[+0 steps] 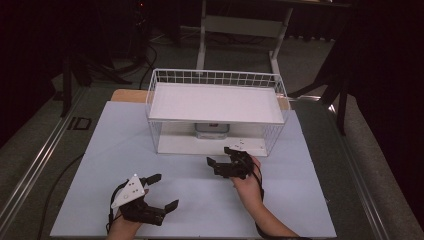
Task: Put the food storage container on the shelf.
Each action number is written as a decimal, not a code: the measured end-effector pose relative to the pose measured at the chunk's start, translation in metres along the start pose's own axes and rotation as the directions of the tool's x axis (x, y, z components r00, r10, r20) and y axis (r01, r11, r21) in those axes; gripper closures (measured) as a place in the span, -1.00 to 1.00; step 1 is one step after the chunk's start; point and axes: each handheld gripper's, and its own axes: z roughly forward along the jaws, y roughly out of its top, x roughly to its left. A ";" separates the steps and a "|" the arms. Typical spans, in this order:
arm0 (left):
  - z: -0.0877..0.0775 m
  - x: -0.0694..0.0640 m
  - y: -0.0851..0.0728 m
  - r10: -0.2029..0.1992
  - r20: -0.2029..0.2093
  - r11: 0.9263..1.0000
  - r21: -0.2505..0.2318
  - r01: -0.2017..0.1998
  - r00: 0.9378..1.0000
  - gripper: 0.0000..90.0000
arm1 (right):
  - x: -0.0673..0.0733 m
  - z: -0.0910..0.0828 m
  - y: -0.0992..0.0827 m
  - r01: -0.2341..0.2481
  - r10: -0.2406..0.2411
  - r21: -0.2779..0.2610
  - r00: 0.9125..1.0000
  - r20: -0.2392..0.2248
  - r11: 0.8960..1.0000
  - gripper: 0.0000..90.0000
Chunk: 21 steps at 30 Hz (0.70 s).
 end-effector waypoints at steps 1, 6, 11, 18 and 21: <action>0.000 0.000 0.000 0.000 0.000 1.000 0.000 0.000 1.000 -0.97 | -0.001 -0.002 0.000 0.006 -0.006 0.012 1.000 -0.006 1.000 -0.62; 0.001 0.000 0.000 -0.003 0.001 1.000 0.012 0.003 1.000 -0.97 | -0.005 -0.014 -0.006 0.025 -0.025 0.025 1.000 -0.004 0.999 -0.58; 0.001 0.001 -0.002 -0.009 0.002 1.000 0.018 0.009 1.000 -0.97 | -0.007 -0.028 -0.013 0.025 -0.025 0.008 1.000 -0.011 1.000 -0.58; 0.000 0.000 0.000 -0.003 -0.002 1.000 0.022 0.003 1.000 -0.97 | -0.007 -0.054 -0.016 0.019 -0.020 -0.014 0.999 -0.032 1.000 -0.58; 0.000 -0.001 0.000 -0.002 -0.004 1.000 0.020 0.002 1.000 -0.97 | -0.006 -0.061 -0.017 0.023 -0.024 -0.011 0.999 -0.031 1.000 -0.58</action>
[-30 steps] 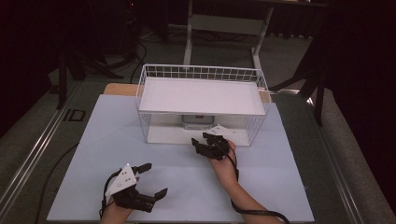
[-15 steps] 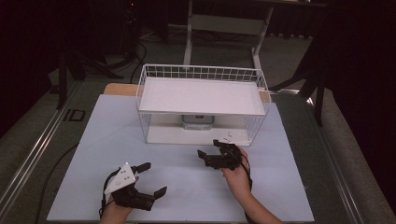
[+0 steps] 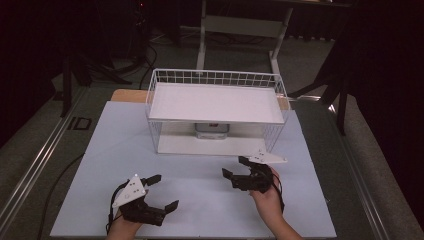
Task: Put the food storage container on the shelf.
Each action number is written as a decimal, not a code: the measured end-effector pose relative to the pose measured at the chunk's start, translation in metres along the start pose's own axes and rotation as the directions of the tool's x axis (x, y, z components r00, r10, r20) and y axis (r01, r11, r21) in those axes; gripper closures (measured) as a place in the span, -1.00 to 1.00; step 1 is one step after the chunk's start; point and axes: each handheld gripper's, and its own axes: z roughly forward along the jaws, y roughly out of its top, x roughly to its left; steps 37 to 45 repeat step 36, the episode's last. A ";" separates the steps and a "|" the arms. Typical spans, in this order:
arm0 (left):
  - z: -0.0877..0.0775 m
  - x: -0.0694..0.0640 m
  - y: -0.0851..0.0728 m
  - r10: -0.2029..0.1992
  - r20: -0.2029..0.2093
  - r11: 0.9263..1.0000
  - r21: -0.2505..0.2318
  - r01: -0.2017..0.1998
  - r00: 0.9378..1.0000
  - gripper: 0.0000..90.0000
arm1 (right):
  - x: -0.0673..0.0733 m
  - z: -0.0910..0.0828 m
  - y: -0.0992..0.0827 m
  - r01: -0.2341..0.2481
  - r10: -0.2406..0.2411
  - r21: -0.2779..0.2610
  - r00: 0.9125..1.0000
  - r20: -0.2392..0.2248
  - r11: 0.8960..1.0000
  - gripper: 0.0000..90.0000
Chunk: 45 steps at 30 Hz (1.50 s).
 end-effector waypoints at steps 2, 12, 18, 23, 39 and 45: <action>-0.001 0.000 0.000 0.000 -0.002 1.000 -0.003 0.000 1.000 -0.97 | 0.001 -0.009 -0.003 0.005 -0.005 -0.009 1.000 -0.003 1.000 -0.58; 0.000 -0.001 0.001 0.001 0.000 1.000 -0.003 -0.001 1.000 -0.97 | -0.002 -0.033 -0.018 0.009 -0.009 -0.003 1.000 -0.022 1.000 -0.59; 0.000 -0.001 0.000 0.001 -0.001 1.000 -0.002 -0.001 1.000 -0.97 | -0.004 -0.045 -0.024 0.015 -0.015 -0.011 1.000 -0.017 1.000 -0.59; -0.001 -0.001 0.001 0.007 -0.002 1.000 -0.005 -0.007 1.000 -0.97 | -0.005 -0.052 -0.034 0.018 -0.018 -0.014 1.000 -0.020 1.000 -0.59; 0.000 -0.001 -0.001 0.001 0.014 1.000 0.003 -0.002 1.000 -0.97 | -0.011 -0.039 -0.054 0.074 -0.073 0.056 0.997 -0.023 0.996 -0.58; 0.000 -0.001 -0.001 0.001 0.014 1.000 0.003 -0.002 1.000 -0.97 | -0.011 -0.039 -0.054 0.074 -0.073 0.056 0.997 -0.023 0.996 -0.58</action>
